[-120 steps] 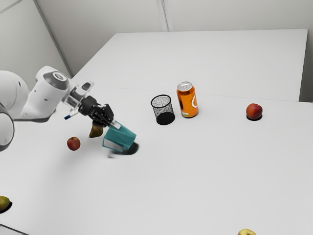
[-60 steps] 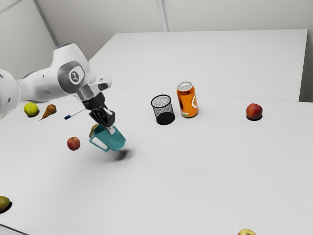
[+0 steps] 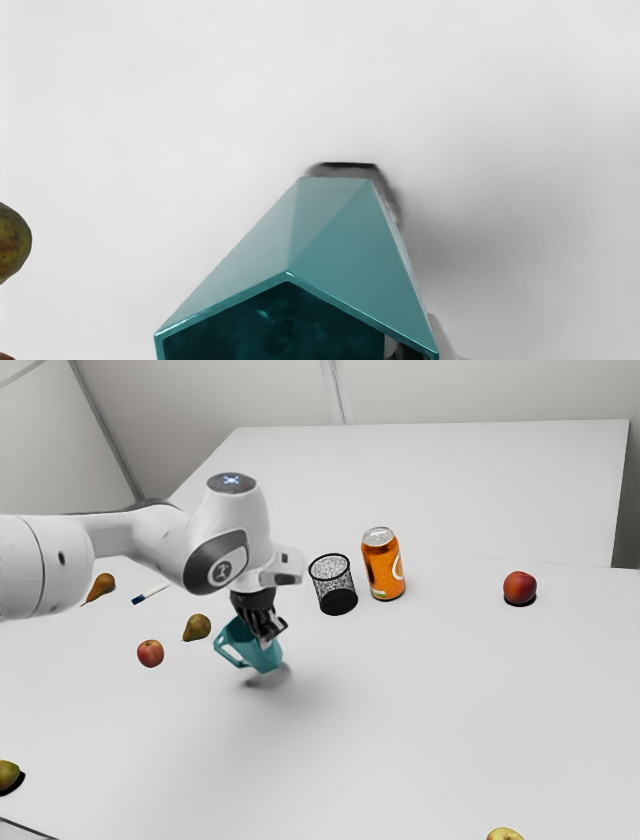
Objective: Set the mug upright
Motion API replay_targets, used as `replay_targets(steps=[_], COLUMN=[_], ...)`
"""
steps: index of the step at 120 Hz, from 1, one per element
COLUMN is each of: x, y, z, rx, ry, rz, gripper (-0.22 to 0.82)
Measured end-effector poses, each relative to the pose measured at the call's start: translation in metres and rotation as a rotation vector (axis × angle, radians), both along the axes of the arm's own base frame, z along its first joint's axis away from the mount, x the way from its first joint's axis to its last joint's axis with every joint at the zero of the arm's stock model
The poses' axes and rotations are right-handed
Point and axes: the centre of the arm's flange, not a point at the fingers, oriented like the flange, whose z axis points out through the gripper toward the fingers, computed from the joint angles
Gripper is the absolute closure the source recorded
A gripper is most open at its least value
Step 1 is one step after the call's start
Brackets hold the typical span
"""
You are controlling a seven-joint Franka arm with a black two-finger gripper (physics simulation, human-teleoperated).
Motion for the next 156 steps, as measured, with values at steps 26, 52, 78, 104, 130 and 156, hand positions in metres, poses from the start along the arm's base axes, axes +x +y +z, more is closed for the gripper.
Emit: replay_targets(steps=[26,52,78,104,130,156], x=[0.014,0.015,0.014,0.013,0.042,0.055], y=[0.067,0.055,0.055,0.053,0.052,0.073], z=[-0.012,-0.019,-0.023,-0.006,0.094,0.203], rx=[0.007,0.004,-0.012,-0.048,-0.125,-0.194], ry=[-0.006,-0.006,0.002,-0.023,-0.154,-0.18], rz=[0.195,0.232,0.284,0.325,0.33,0.311], gripper=[0.79,0.78,0.72,0.35,0.13,0.05])
